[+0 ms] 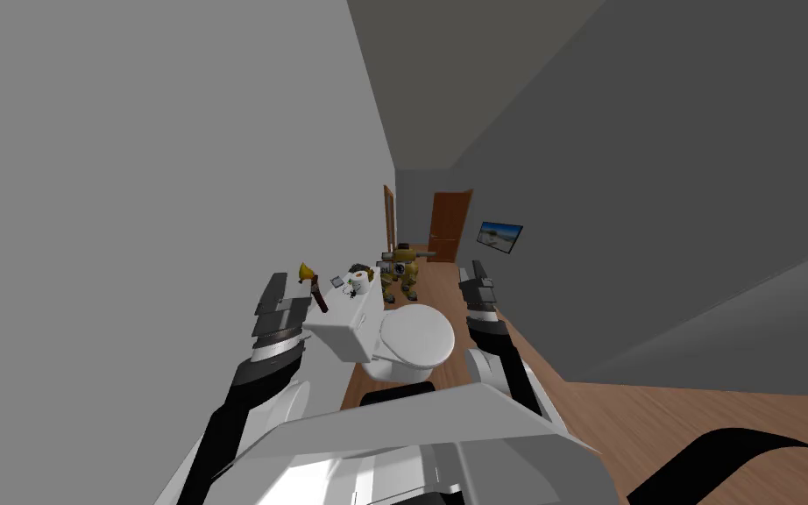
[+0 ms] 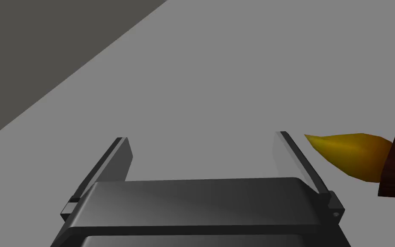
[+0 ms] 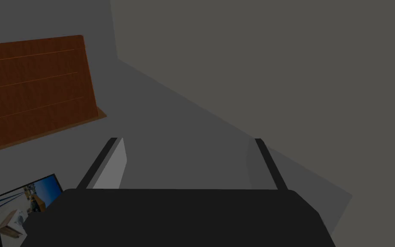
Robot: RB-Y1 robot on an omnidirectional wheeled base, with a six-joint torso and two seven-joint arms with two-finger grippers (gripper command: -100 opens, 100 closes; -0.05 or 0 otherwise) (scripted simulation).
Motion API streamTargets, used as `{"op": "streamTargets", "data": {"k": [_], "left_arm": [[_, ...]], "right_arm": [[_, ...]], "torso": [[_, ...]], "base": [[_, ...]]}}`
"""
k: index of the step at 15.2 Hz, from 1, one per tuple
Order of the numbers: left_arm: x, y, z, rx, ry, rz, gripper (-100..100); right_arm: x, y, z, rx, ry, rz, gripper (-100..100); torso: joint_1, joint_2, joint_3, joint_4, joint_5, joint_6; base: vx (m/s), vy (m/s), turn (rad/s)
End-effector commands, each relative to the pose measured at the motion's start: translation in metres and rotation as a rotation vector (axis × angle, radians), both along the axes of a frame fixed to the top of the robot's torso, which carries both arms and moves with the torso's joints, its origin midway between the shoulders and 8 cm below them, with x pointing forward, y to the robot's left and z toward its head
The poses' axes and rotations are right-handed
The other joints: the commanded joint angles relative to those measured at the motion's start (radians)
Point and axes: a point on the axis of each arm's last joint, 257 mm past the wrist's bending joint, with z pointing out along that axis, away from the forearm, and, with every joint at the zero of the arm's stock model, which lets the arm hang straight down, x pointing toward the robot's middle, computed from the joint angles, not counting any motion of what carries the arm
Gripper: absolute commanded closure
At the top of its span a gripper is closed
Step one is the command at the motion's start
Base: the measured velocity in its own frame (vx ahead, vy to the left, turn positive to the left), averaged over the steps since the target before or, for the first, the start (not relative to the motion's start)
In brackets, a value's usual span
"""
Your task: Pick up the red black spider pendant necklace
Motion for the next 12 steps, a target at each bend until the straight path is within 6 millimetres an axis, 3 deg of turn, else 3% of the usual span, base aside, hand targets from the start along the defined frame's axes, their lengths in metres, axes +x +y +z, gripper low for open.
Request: {"op": "streamTargets", "data": {"k": [1,12], "left_arm": [[0.007,-0.001,-0.007,0.027,0.033,-0.01,-100],[0.047,0.006,-0.065,0.087,0.268,-0.023,-100]], "right_arm": [[0.0,0.0,0.0,0.0,0.0,0.0,0],[0.0,0.0,0.0,0.0,0.0,0.0,0]], "torso": [[0.0,0.0,0.0,0.0,0.0,0.0],[0.004,0.007,0.004,0.002,0.001,0.0]], "base": [[-0.044,0.007,-0.119],[-0.109,0.047,-0.148]]}}
